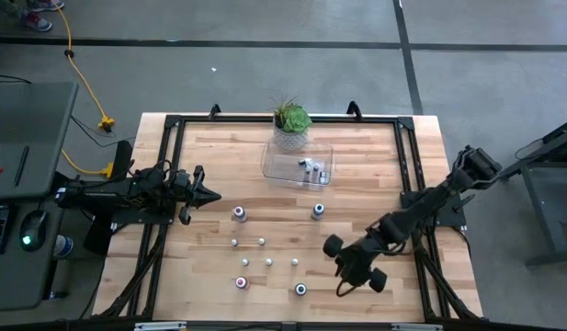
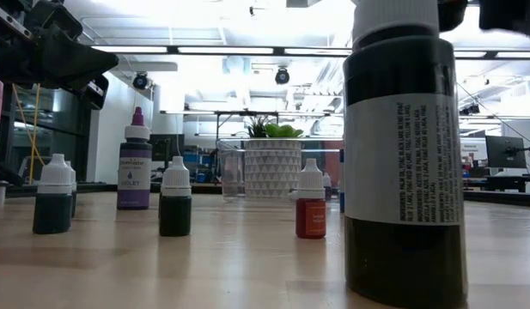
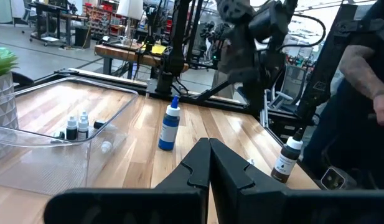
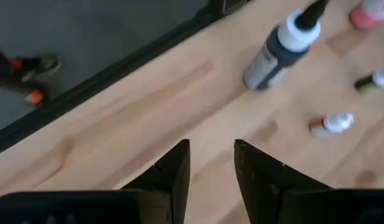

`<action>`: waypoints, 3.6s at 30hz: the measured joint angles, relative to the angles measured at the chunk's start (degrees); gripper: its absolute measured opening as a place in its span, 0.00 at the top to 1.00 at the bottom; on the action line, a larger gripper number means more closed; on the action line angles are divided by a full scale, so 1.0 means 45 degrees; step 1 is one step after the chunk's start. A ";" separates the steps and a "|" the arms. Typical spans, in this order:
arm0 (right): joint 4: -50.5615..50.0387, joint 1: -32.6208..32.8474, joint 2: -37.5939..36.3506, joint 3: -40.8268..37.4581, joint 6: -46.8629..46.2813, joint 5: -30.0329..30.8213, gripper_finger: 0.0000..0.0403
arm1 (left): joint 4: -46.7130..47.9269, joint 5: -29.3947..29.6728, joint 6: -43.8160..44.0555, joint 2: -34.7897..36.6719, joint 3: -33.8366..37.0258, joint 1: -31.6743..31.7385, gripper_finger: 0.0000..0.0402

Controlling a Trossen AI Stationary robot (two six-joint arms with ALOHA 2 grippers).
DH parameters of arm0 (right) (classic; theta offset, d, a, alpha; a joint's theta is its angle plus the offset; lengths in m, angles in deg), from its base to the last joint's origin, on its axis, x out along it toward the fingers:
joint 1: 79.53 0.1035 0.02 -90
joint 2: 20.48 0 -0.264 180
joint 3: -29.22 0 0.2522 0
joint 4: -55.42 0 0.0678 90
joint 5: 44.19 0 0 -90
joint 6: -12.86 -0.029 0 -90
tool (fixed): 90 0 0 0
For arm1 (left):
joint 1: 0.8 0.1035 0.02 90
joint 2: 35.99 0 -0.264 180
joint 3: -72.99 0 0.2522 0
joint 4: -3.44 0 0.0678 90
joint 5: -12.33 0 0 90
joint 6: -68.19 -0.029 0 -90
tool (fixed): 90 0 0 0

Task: Pick & Place food coloring
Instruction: Put the small red food coloring bottle into the bin

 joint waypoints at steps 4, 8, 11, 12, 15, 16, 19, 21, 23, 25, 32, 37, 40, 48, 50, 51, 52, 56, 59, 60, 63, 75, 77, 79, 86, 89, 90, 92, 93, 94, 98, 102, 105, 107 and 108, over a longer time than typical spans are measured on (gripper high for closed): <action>0.3440 -0.0025 0.0253 -0.1636 -0.0008 0.0333 0.71 | 0.0005 -0.0003 0.0000 0.0005 0.0002 0.0001 1.00; 0.5338 -0.0361 0.0303 -0.2596 -0.0528 0.1106 0.71 | 0.0005 0.0000 0.0000 0.0005 0.0004 0.0001 1.00; 0.5407 -0.0824 0.0299 -0.2759 -0.0573 0.1266 0.71 | 0.0001 0.0000 0.0000 0.0005 -0.0001 0.0001 1.00; 0.5434 -0.0984 0.0315 -0.2745 -0.0578 0.1139 0.70 | 0.0000 0.0000 0.0000 0.0005 0.0002 -0.0001 1.00; 0.5511 -0.1509 0.0744 -0.2425 -0.0669 0.0560 0.66 | 0.0000 0.0000 0.0000 0.0005 0.0001 0.0000 1.00; 0.5442 -0.1683 0.0907 -0.2300 -0.0667 0.0258 0.65 | 0.0001 0.0000 0.0000 0.0003 0.0001 -0.0003 1.00; 0.5869 -0.2105 0.1525 -0.1723 -0.0586 -0.0277 0.58 | 0.0000 -0.0004 0.0000 0.0005 0.0002 0.0000 1.00; 0.6113 -0.2363 0.2026 -0.1480 -0.0388 -0.0320 0.54 | 0.0005 0.0000 0.0000 0.0005 0.0000 -0.0004 1.00; 0.6487 -0.2631 0.2504 -0.1282 -0.0321 -0.0354 0.51 | 0.0000 0.0000 0.0000 0.0005 0.0004 0.0000 1.00; 0.6866 -0.2894 0.2830 -0.0993 -0.0335 -0.0398 0.49 | 0.0000 0.0000 0.0000 0.0005 0.0004 -0.0003 1.00; 0.7109 -0.3690 0.4036 -0.0345 -0.0532 -0.1079 0.46 | 0.0002 0.0000 0.0000 0.0005 0.0001 0.0001 1.00; 0.7307 -0.3765 0.4233 -0.0322 -0.1433 -0.1844 0.46 | 0.0000 0.0000 0.0000 0.0005 0.0004 0.0001 1.00; 0.7335 -0.3911 0.4224 -0.0381 -0.1477 -0.2124 0.46 | 0.0000 0.0000 0.0000 0.0005 0.0003 -0.0004 1.00; 0.6706 -0.4273 0.4224 -0.0447 -0.1459 -0.2563 0.46 | 0.0000 0.0000 0.0000 0.0004 -0.0001 -0.0002 1.00; 0.6719 -0.4290 0.4224 -0.0447 -0.1372 -0.2655 0.46 | 0.0000 0.0000 0.0000 0.0005 -0.0001 -0.0001 1.00; 0.6803 -0.4290 0.4267 -0.0447 -0.1330 -0.2683 0.46 | 0.0000 0.0000 0.0000 0.0003 0.0002 0.0001 1.00; 0.6954 -0.4290 0.4343 -0.0447 -0.1324 -0.2708 0.46 | 0.0000 0.0000 0.0000 0.0005 0.0002 -0.0004 1.00; 0.7313 -0.4233 0.4696 -0.0452 -0.1345 -0.2956 0.46 | 0.0000 0.0000 0.0000 0.0005 0.0004 0.0001 1.00; 0.7600 -0.4178 0.4797 -0.0452 -0.1341 -0.2949 0.46 | 0.0000 0.0000 0.0000 0.0001 0.0004 -0.0003 1.00; 0.7664 -0.4170 0.4797 -0.0452 -0.1386 -0.2948 0.46 | 0.0000 0.0002 0.0000 0.0005 0.0002 -0.0002 1.00; 0.8172 -0.4113 0.4858 -0.0428 -0.1443 -0.2947 0.46 | 0.0000 0.0000 0.0000 0.0001 0.0004 -0.0003 1.00; 0.8705 -0.4095 0.5298 -0.0409 -0.1795 -0.2943 0.47 | 0.0001 0.0000 0.0000 0.0005 0.0002 -0.0002 1.00; 0.8656 -0.4081 0.5307 -0.0413 -0.1817 -0.2943 0.48 | 0.0005 0.0000 0.0000 0.0004 0.0000 0.0001 1.00; 0.8744 -0.4081 0.5368 -0.0413 -0.1802 -0.2939 0.50 | 0.0005 0.0000 0.0000 0.0000 0.0004 -0.0004 1.00; 0.8750 -0.4035 0.5535 -0.0417 -0.1817 -0.2930 0.59 | 0.0004 0.0000 0.0000 0.0004 0.0003 -0.0003 1.00; 0.8863 -0.4015 0.5535 -0.0422 -0.1778 -0.2773 0.64 | 0.0001 0.0000 0.0000 0.0005 0.0000 0.0001 1.00; 0.8862 -0.4013 0.5535 -0.0422 -0.1778 -0.2725 0.66 | 0.0005 0.0000 0.0000 0.0005 0.0004 -0.0004 1.00; 0.8852 -0.4018 0.5535 -0.0422 -0.1778 -0.2685 0.69 | 0.0000 0.0000 0.0000 0.0000 -0.0001 0.0001 1.00; 0.8862 -0.4018 0.5535 -0.0422 -0.1778 -0.2681 0.70 | 0.0005 0.0000 0.0000 0.0000 0.0004 -0.0004 1.00; 0.8870 -0.4019 0.5535 -0.0422 -0.1778 -0.2679 0.72 | 0.0001 0.0000 0.0000 0.0005 0.0004 -0.0004 1.00; 0.8865 -0.4022 0.5535 -0.0422 -0.1777 -0.2630 0.77 | 0.0003 0.0000 0.0000 0.0005 -0.0001 -0.0004 1.00; 0.8865 -0.4018 0.5530 -0.0421 -0.1773 -0.2423 0.83 | 0.0004 0.0000 0.0000 0.0005 0.0004 -0.0004 1.00; 0.8865 -0.4018 0.5525 -0.0413 -0.1773 -0.2404 0.87 | 0.0005 0.0000 0.0000 0.0000 -0.0001 0.0000 1.00; 0.8873 -0.4018 0.5520 -0.0413 -0.1773 -0.2384 0.87 | 0.0000 0.0000 0.0000 0.0004 0.0001 -0.0001 1.00; 0.8875 -0.4018 0.5520 -0.0413 -0.1773 -0.2367 0.87 | 0.0002 0.0000 0.0000 0.0005 0.0001 0.0001 1.00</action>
